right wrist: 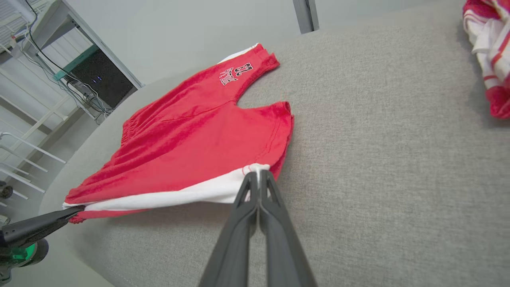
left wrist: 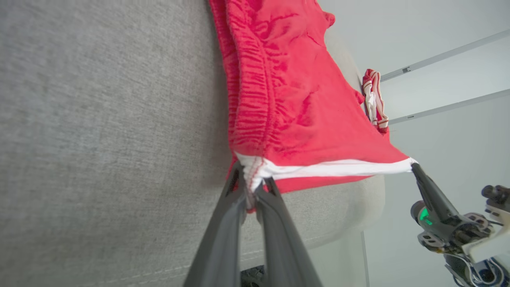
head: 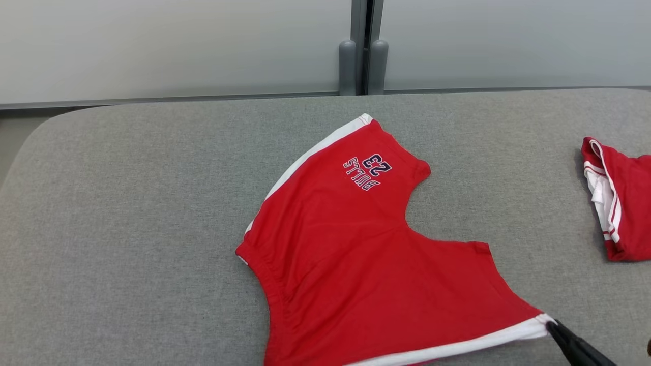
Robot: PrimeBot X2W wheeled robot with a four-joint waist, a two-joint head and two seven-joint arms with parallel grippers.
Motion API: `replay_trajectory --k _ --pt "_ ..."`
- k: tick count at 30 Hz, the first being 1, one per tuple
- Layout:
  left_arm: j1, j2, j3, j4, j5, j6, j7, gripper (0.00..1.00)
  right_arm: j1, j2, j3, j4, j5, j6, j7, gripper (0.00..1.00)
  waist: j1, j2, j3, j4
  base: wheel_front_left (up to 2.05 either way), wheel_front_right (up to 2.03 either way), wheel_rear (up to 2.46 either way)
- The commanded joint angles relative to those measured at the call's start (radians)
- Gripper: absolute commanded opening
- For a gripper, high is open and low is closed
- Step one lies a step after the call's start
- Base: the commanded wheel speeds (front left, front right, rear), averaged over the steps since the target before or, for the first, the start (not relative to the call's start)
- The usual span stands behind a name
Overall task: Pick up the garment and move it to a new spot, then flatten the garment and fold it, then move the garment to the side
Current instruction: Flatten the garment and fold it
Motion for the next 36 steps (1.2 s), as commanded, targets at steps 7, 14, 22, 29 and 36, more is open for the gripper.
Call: replay_trajectory --k 7,14,22,29,36 --pt "-0.089 0.002 0.046 -0.128 -0.017 0.031 0.020 0.00 -0.204 -0.019 -0.081 -0.093 -0.060 0.000 0.096 0.00 0.0000 -0.0001 0.128 0.046 0.00 0.00 0.00" --pt "-0.364 -0.061 0.038 -0.126 0.002 0.054 0.097 0.00 -0.594 -0.040 -0.114 -0.054 -0.081 0.000 0.307 0.00 0.0000 -0.0001 0.313 0.206 0.00 0.00 0.00" --pt "-0.576 -0.124 0.047 -0.022 0.020 0.090 0.129 0.00 -0.925 -0.035 0.007 0.101 -0.088 0.000 0.486 0.00 0.0000 -0.0001 0.410 0.303 0.00 0.00 0.00" --pt "-0.628 -0.157 0.031 0.030 0.013 0.075 0.129 0.08 -1.055 -0.014 0.098 0.214 -0.078 0.000 0.499 0.00 0.0000 -0.0001 0.422 0.344 0.00 0.00 0.00" --pt "-0.648 -0.179 0.017 0.051 0.015 0.078 0.109 1.00 -1.134 -0.029 0.174 0.273 -0.069 0.000 0.460 0.47 0.0000 -0.0001 0.425 0.354 0.00 0.00 0.00"
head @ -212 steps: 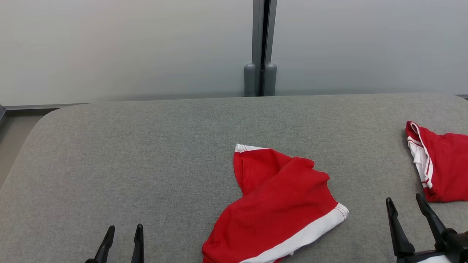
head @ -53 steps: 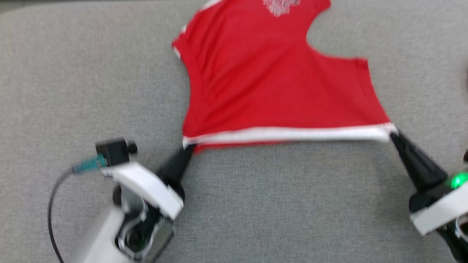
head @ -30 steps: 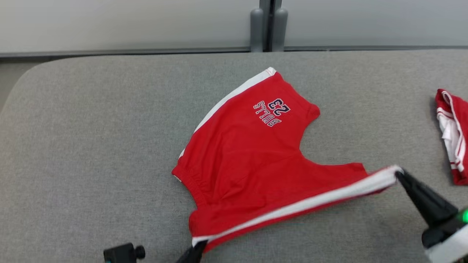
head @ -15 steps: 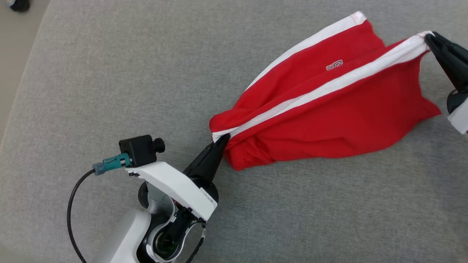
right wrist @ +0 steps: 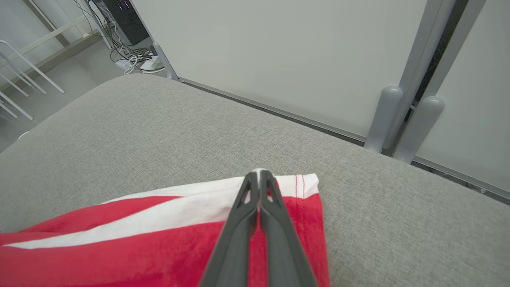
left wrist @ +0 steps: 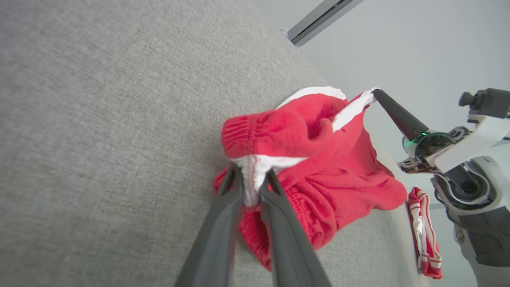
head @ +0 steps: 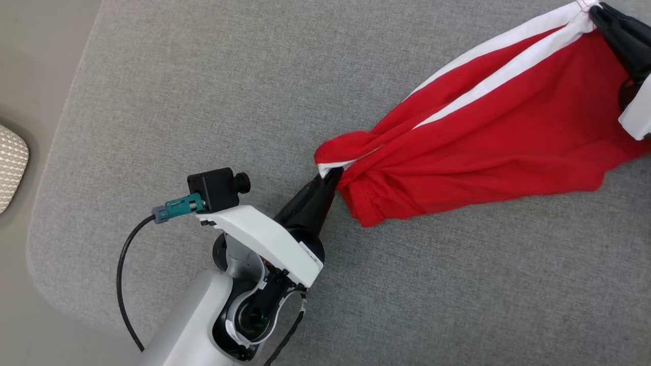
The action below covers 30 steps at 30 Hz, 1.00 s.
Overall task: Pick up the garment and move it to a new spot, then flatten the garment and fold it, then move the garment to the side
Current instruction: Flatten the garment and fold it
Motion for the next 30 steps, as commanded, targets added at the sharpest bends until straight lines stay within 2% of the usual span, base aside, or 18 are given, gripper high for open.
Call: replay_trajectory --k 1,6,10,12,17,25,30 --pt "-0.011 0.005 0.005 0.004 0.010 0.007 -0.013 1.00 -0.011 -0.008 0.010 0.015 -0.001 0.000 -0.018 1.00 0.0000 0.0000 -0.003 -0.001 0.00 0.00 0.00" --pt "0.016 0.020 0.002 -0.003 0.056 0.033 -0.051 1.00 -0.036 -0.018 0.032 0.053 -0.012 0.000 -0.071 1.00 0.0000 0.0000 -0.016 -0.010 0.00 0.00 0.00" --pt "0.058 0.040 0.012 -0.029 0.130 0.082 -0.130 1.00 -0.029 -0.027 0.036 0.072 -0.006 0.000 -0.100 1.00 0.0000 0.0000 -0.036 -0.018 0.00 0.00 0.00" --pt "0.086 0.053 0.010 -0.047 0.178 0.104 -0.179 1.00 -0.013 -0.036 0.042 0.074 0.003 0.000 -0.072 1.00 0.0000 0.0000 -0.045 -0.022 0.00 0.00 0.00" --pt "0.150 0.068 -0.013 -0.066 0.301 0.147 -0.313 1.00 0.017 -0.077 0.079 0.037 0.047 0.000 0.094 1.00 0.0000 0.0000 -0.052 -0.023 0.00 0.00 0.00" --pt "0.172 0.026 -0.068 -0.015 0.379 0.135 -0.405 1.00 0.023 -0.100 0.078 0.045 -0.009 0.000 0.270 1.00 0.0000 0.0000 -0.032 0.028 0.00 0.00 0.00" --pt "0.158 0.002 -0.088 0.016 0.393 0.113 -0.423 1.00 0.024 -0.068 0.079 0.050 -0.047 0.000 0.353 1.00 0.0000 0.0000 -0.016 0.056 0.00 0.00 0.00"
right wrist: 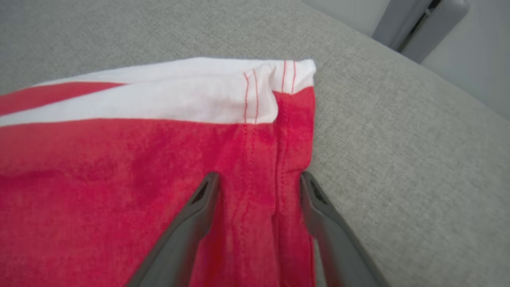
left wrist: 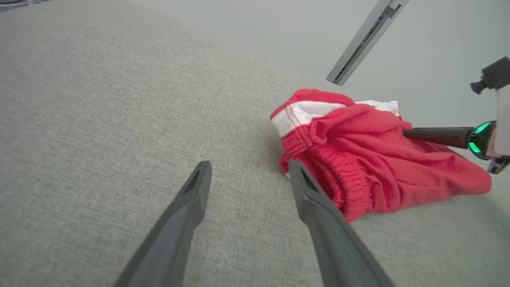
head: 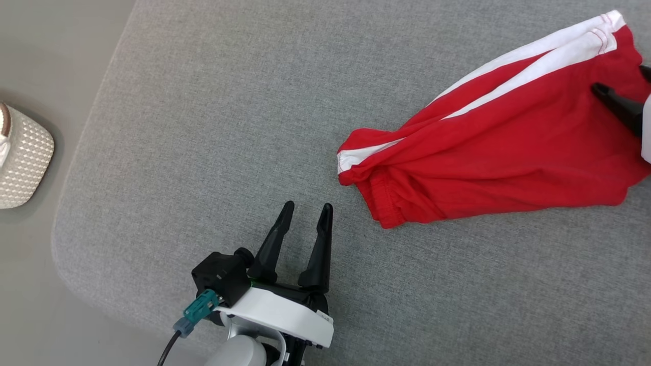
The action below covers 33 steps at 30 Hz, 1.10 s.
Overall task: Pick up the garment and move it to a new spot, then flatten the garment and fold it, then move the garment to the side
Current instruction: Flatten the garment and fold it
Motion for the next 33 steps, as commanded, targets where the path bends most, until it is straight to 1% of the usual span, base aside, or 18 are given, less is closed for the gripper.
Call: replay_trajectory --k 1,2,4,7,10,14,17,20,23,26,30,33 --pt "-0.015 -0.002 0.001 0.012 0.008 -0.008 -0.007 1.00 0.009 0.020 0.011 0.004 -0.020 0.000 0.016 0.43 0.0000 -0.0001 0.012 0.009 0.00 0.00 0.00" --pt "-0.019 -0.006 0.002 0.017 0.009 -0.011 -0.009 1.00 0.008 0.029 0.004 0.008 -0.021 0.000 0.015 0.00 0.0000 -0.0001 0.015 0.008 0.00 0.00 0.00" --pt "-0.021 -0.010 0.004 0.022 0.009 -0.018 -0.011 1.00 0.009 0.038 -0.003 0.008 -0.022 0.000 0.009 0.00 0.0000 -0.0001 0.015 0.005 0.00 0.00 0.00" --pt "-0.016 -0.014 0.016 0.039 0.023 -0.035 -0.017 1.00 0.037 0.065 -0.056 0.010 0.006 0.000 -0.041 0.00 0.0000 -0.0001 -0.010 -0.025 0.00 0.00 0.00" --pt "0.009 -0.008 0.034 0.055 0.043 -0.051 -0.018 1.00 0.095 0.083 -0.115 -0.017 0.054 0.000 -0.096 0.00 0.0000 -0.0001 -0.052 -0.077 0.00 0.00 0.00" --pt "0.052 0.019 0.066 0.061 0.081 -0.061 -0.018 1.00 0.207 0.103 -0.193 -0.051 0.129 0.000 -0.150 0.00 0.0000 -0.0001 -0.119 -0.164 0.00 0.00 0.00" --pt "0.084 0.039 0.071 0.071 0.092 -0.068 -0.018 1.00 0.288 0.115 -0.253 -0.065 0.190 0.000 -0.160 0.00 0.0000 -0.0001 -0.161 -0.218 0.00 0.00 0.00" --pt "0.108 0.056 0.063 0.075 0.092 -0.076 -0.013 1.00 0.369 0.125 -0.325 -0.056 0.259 0.000 -0.147 0.00 0.0000 -0.0001 -0.189 -0.249 0.00 0.00 0.00" --pt "0.120 0.072 0.056 0.071 0.091 -0.076 0.003 1.00 0.431 0.131 -0.404 -0.030 0.305 0.000 -0.134 0.00 0.0000 -0.0001 -0.202 -0.262 0.00 0.00 0.00" --pt "0.128 0.081 0.052 0.064 0.090 -0.074 0.015 1.00 0.470 0.146 -0.467 0.015 0.313 0.000 -0.126 0.00 0.0000 -0.0001 -0.206 -0.264 0.00 0.00 0.00" --pt "0.141 0.079 0.045 0.056 0.087 -0.068 0.024 1.00 0.487 0.142 -0.552 0.085 0.292 0.000 -0.117 0.00 0.0000 -0.0001 -0.205 -0.255 0.00 0.00 0.00" --pt "0.145 0.076 0.040 0.054 0.082 -0.064 0.024 1.00 0.479 0.128 -0.616 0.104 0.274 0.000 -0.100 0.00 0.0000 -0.0001 -0.207 -0.245 0.00 0.00 0.00"
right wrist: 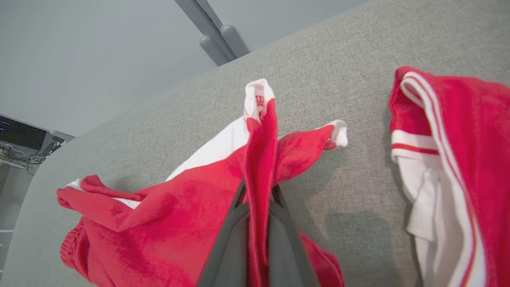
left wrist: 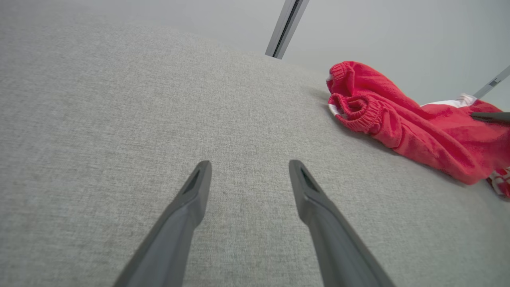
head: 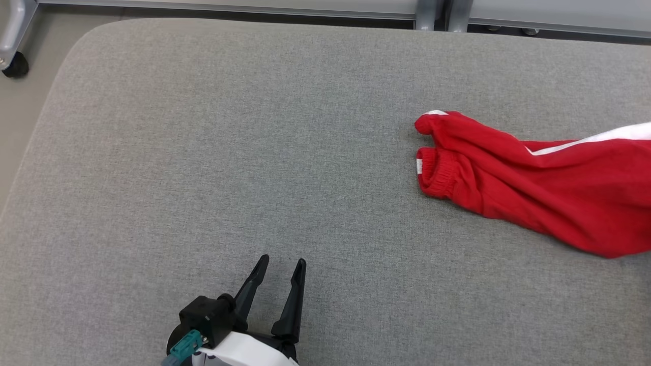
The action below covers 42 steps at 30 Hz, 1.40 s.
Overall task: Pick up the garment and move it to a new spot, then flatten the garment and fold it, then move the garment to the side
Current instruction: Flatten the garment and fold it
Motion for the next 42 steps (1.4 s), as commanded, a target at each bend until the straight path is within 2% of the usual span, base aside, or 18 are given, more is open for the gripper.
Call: replay_trajectory --k 1,4,8,13,14,18,20,23,26,31,32,34,35,36,39,42 --pt "0.007 0.000 0.003 -0.001 -0.005 0.005 -0.004 1.00 -0.007 -0.005 -0.013 -0.010 -0.007 0.000 0.018 0.00 0.0000 -0.0001 -0.002 0.004 0.00 0.00 0.00" --pt "0.018 -0.009 0.004 0.007 -0.011 0.008 -0.011 1.00 -0.016 0.020 -0.031 -0.111 -0.029 0.000 0.106 0.00 0.0000 -0.0001 -0.014 0.006 0.00 0.00 0.00" --pt "0.013 -0.026 0.000 0.015 -0.013 0.001 -0.020 1.00 -0.024 0.101 -0.003 -0.245 -0.098 0.000 0.223 0.00 0.0000 -0.0001 -0.019 0.003 0.00 0.00 0.00" --pt "-0.009 -0.036 -0.001 0.036 -0.004 -0.011 -0.029 1.00 -0.074 0.309 0.049 -0.359 -0.253 0.000 0.355 0.00 0.0000 -0.0001 -0.012 -0.005 0.00 0.00 0.00" --pt "-0.009 -0.036 -0.001 0.036 -0.004 -0.011 -0.029 1.00 -0.074 0.309 0.049 -0.359 -0.253 0.000 0.355 0.00 0.0000 -0.0001 -0.012 -0.005 0.00 0.00 0.00" --pt "-0.027 -0.039 -0.004 0.057 0.004 -0.024 -0.032 1.00 -0.120 0.506 0.061 -0.350 -0.400 0.000 0.378 0.00 0.0000 -0.0001 -0.011 -0.006 0.00 0.00 0.00" --pt "-0.032 -0.041 -0.007 0.068 0.005 -0.029 -0.034 1.00 -0.131 0.564 0.061 -0.327 -0.477 0.000 0.361 0.00 0.0000 -0.0001 -0.013 0.000 0.00 0.00 0.00" --pt "-0.037 -0.042 -0.008 0.083 0.005 -0.037 -0.035 1.00 -0.143 0.605 0.057 -0.282 -0.574 0.000 0.312 0.00 0.0000 -0.0001 -0.020 0.008 0.00 0.00 0.00" --pt "-0.034 -0.046 -0.009 0.097 0.005 -0.042 -0.037 1.00 -0.147 0.618 0.035 -0.229 -0.648 0.000 0.246 0.00 0.0000 -0.0001 -0.029 0.016 0.00 0.00 0.00" --pt "-0.026 -0.055 -0.014 0.111 0.005 -0.046 -0.039 1.00 -0.170 0.620 0.037 -0.142 -0.681 0.000 0.158 0.00 0.0000 -0.0001 -0.032 0.023 0.00 0.00 0.00" --pt "-0.027 -0.057 -0.016 0.114 0.005 -0.047 -0.040 1.00 -0.175 0.620 0.040 -0.126 -0.691 0.000 0.141 0.03 0.0000 -0.0001 -0.031 0.024 0.00 0.00 0.00" --pt "-0.032 -0.061 -0.017 0.120 0.004 -0.053 -0.040 1.00 -0.183 0.620 0.059 -0.095 -0.691 0.000 0.110 0.40 0.0000 -0.0001 -0.031 0.027 0.00 0.00 0.00" --pt "-0.035 -0.063 -0.018 0.124 0.003 -0.056 -0.041 1.00 -0.183 0.620 0.075 -0.081 -0.681 0.000 0.101 0.67 0.0000 -0.0001 -0.032 0.028 0.00 0.00 0.00" --pt "-0.037 -0.064 -0.018 0.128 0.002 -0.054 -0.042 1.00 -0.185 0.621 0.095 -0.074 -0.669 0.000 0.086 1.00 0.0000 -0.0001 -0.034 0.029 0.00 0.00 0.00" --pt "-0.034 -0.066 -0.012 0.139 -0.004 -0.060 -0.043 1.00 -0.183 0.620 0.162 -0.059 -0.622 0.000 0.039 1.00 0.0000 -0.0001 -0.048 0.029 0.00 0.00 0.00" --pt "-0.018 -0.068 -0.001 0.146 -0.007 -0.058 -0.043 1.00 -0.169 0.619 0.208 -0.080 -0.639 0.000 -0.030 1.00 0.0000 -0.0001 -0.071 0.029 0.00 0.00 0.00"
